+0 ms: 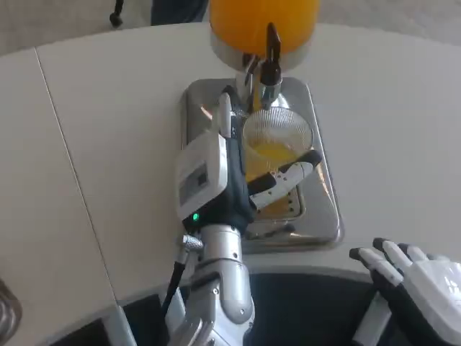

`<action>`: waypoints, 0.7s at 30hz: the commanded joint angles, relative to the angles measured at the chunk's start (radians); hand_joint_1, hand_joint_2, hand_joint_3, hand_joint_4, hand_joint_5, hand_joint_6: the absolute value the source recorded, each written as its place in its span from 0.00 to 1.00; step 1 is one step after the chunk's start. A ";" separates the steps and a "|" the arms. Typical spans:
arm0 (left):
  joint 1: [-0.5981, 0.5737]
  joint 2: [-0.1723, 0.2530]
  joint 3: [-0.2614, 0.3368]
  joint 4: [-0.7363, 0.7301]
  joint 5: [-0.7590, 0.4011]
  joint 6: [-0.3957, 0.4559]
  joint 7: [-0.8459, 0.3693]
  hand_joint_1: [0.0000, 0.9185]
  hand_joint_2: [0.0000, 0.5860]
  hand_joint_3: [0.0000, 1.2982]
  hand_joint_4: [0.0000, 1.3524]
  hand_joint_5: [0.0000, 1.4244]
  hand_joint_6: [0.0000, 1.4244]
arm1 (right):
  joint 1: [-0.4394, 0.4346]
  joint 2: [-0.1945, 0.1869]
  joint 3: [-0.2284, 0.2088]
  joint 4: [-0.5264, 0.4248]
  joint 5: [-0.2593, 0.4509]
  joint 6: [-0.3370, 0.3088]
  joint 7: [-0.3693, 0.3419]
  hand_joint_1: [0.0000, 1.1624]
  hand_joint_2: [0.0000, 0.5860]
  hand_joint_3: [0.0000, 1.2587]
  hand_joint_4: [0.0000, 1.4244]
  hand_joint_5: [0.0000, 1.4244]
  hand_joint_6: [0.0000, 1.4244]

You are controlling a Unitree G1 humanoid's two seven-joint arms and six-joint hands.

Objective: Grasp the cup under the faucet to collect the drink, then remove the cup.

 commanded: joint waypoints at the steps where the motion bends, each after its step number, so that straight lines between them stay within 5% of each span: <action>1: -0.003 -0.027 -0.010 0.044 0.008 0.025 0.022 0.48 0.14 0.01 0.06 0.41 0.86 | -0.026 0.067 -0.033 -0.015 0.024 0.018 0.009 0.65 0.67 0.08 0.00 0.00 0.00; 7: -0.008 -0.037 -0.003 0.073 0.000 0.020 0.058 0.51 0.15 0.19 0.23 0.56 0.99 | -0.043 0.057 -0.052 -0.015 0.038 0.038 0.033 0.66 0.67 0.08 0.00 0.00 0.00; 16: -0.005 -0.041 0.023 0.101 -0.017 -0.020 0.110 0.54 0.13 0.40 0.44 0.69 1.00 | -0.058 0.052 -0.047 -0.015 0.032 0.062 0.052 0.66 0.67 0.08 0.00 0.00 0.00; 21: 0.007 -0.041 0.058 0.108 -0.043 -0.068 0.149 0.59 0.11 0.57 0.65 0.83 1.00 | -0.070 0.047 -0.026 -0.015 0.014 0.088 0.071 0.66 0.67 0.08 0.00 0.00 0.00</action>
